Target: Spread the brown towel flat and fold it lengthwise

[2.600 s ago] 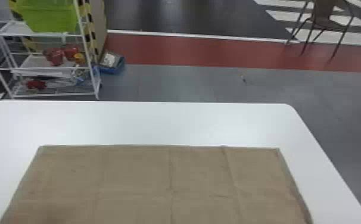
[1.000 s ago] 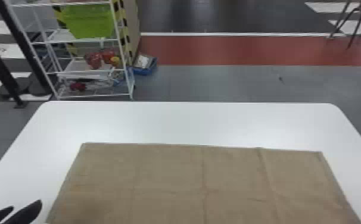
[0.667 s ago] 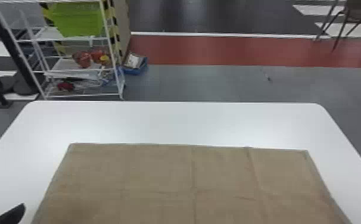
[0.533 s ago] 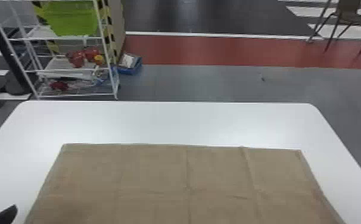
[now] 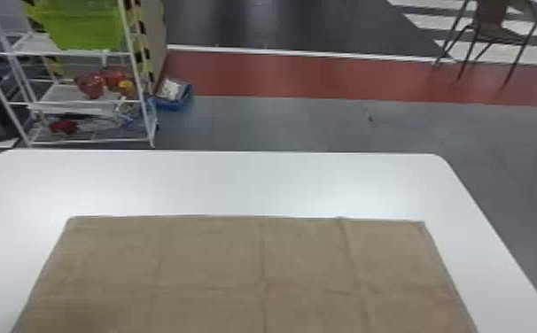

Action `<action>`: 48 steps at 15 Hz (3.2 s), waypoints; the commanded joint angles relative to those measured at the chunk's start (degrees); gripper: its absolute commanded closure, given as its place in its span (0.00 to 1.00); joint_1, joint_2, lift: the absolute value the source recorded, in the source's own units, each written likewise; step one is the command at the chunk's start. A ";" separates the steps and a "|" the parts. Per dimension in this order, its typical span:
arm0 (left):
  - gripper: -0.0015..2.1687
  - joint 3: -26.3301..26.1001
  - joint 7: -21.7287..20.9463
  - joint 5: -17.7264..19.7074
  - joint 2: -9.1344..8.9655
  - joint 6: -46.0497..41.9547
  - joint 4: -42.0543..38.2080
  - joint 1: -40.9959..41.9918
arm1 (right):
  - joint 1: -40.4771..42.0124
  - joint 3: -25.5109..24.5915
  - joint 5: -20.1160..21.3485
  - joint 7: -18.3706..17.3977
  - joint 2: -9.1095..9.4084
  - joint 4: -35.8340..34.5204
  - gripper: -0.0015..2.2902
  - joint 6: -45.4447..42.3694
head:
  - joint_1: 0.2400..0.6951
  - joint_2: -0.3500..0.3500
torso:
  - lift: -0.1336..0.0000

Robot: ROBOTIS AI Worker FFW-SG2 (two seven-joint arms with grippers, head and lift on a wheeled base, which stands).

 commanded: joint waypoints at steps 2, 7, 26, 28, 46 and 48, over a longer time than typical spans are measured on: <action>0.06 -0.27 0.26 0.00 -0.15 -0.53 -0.54 -1.81 | -2.33 -3.84 -2.86 0.19 -0.01 -1.49 0.03 2.58 | 1.00 0.28 | 0.08; 0.06 -4.75 0.44 -5.71 -0.15 -1.58 0.34 -9.64 | -18.24 -3.31 3.82 0.09 1.83 -5.97 0.06 11.72 | 1.00 0.27 | 0.08; 0.10 -24.88 4.92 -27.68 8.53 -19.51 34.09 -33.02 | -49.79 13.04 24.39 -13.62 -4.76 13.98 0.08 18.58 | 1.00 0.37 | 0.08; 0.10 -24.97 2.37 -29.71 8.53 -19.16 36.46 -34.33 | -49.35 12.16 24.03 -13.27 -4.85 13.89 0.08 18.22 | 1.00 0.35 | 0.08; 0.25 -26.81 -2.81 -33.75 10.37 -19.16 45.43 -37.41 | -48.74 11.01 22.80 -12.57 -6.87 14.16 0.08 16.82 | 1.00 0.30 | 0.08; 0.33 -26.55 -3.16 -33.84 10.46 -19.16 45.34 -37.32 | -48.56 11.19 22.80 -12.57 -6.78 14.07 0.08 16.82 | 1.00 0.31 | 0.08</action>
